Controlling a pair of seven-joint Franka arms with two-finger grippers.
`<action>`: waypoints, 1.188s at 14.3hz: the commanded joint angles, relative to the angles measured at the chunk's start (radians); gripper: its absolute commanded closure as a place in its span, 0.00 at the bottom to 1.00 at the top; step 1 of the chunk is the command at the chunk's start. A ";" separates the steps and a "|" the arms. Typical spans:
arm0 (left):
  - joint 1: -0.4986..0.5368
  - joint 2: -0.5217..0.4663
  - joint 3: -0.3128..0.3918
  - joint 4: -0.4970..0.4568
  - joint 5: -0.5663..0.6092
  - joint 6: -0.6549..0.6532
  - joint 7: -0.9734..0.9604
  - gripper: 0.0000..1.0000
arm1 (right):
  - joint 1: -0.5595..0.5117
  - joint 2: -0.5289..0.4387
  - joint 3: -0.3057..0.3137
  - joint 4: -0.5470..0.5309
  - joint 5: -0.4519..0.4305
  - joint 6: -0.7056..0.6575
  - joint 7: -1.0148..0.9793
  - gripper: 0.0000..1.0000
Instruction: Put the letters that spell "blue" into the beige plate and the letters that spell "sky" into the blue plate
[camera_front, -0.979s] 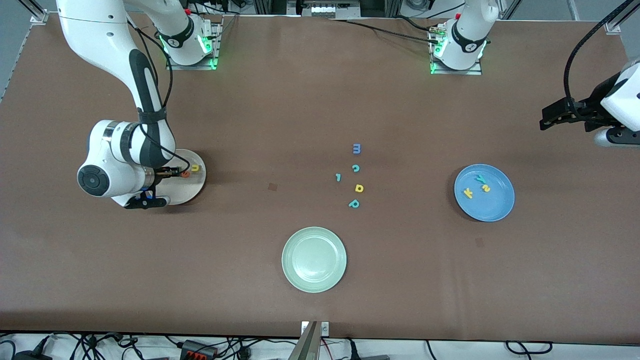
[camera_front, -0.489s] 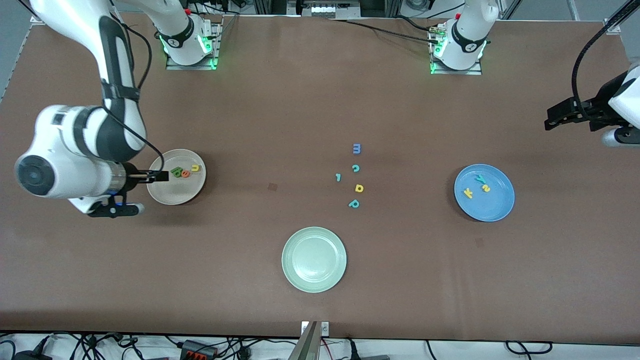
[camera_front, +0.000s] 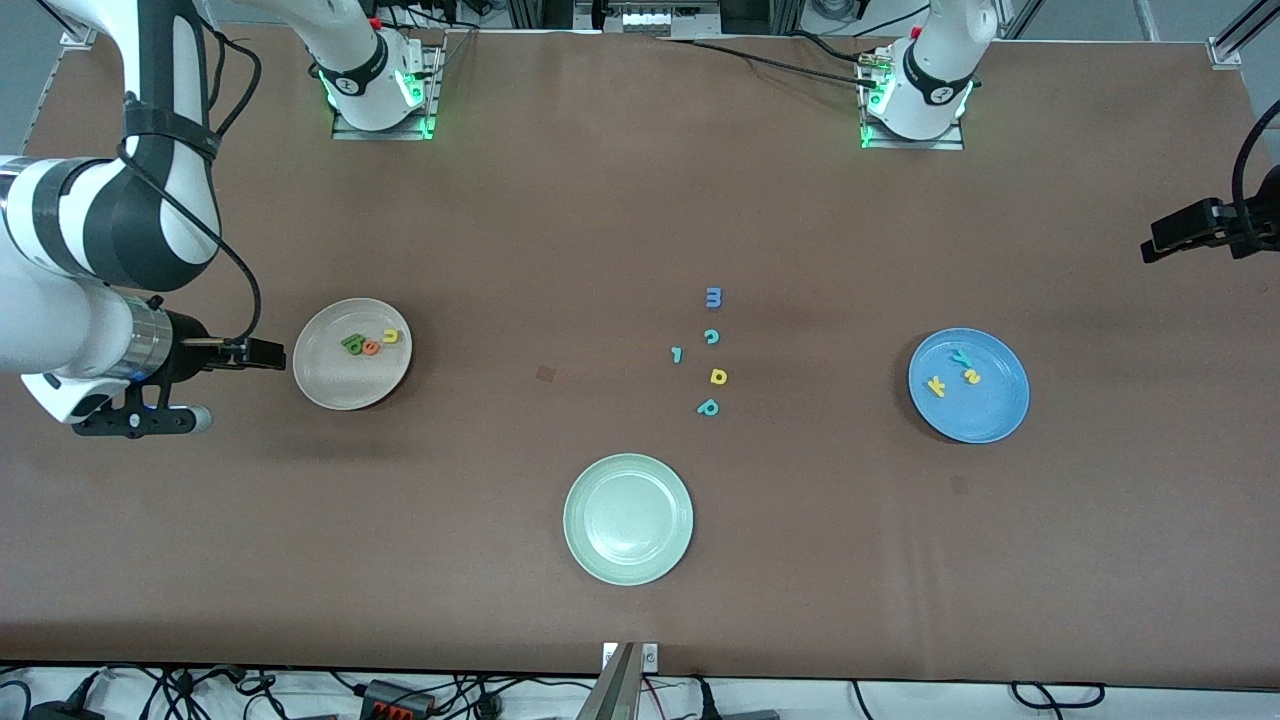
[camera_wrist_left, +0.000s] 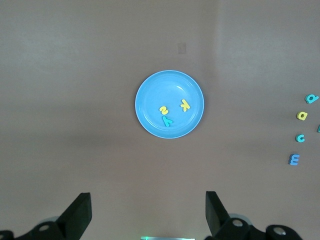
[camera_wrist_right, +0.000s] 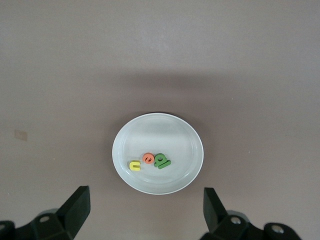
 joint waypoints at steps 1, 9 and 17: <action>-0.003 0.006 -0.007 0.016 -0.002 -0.012 0.014 0.00 | 0.003 -0.013 -0.008 0.059 0.003 -0.018 0.017 0.00; -0.010 0.011 -0.008 0.021 -0.015 -0.009 0.014 0.00 | -0.230 -0.130 0.261 0.088 -0.128 -0.009 0.054 0.00; -0.140 0.000 0.097 0.016 -0.015 -0.021 0.014 0.00 | -0.442 -0.233 0.472 0.081 -0.244 -0.041 0.056 0.00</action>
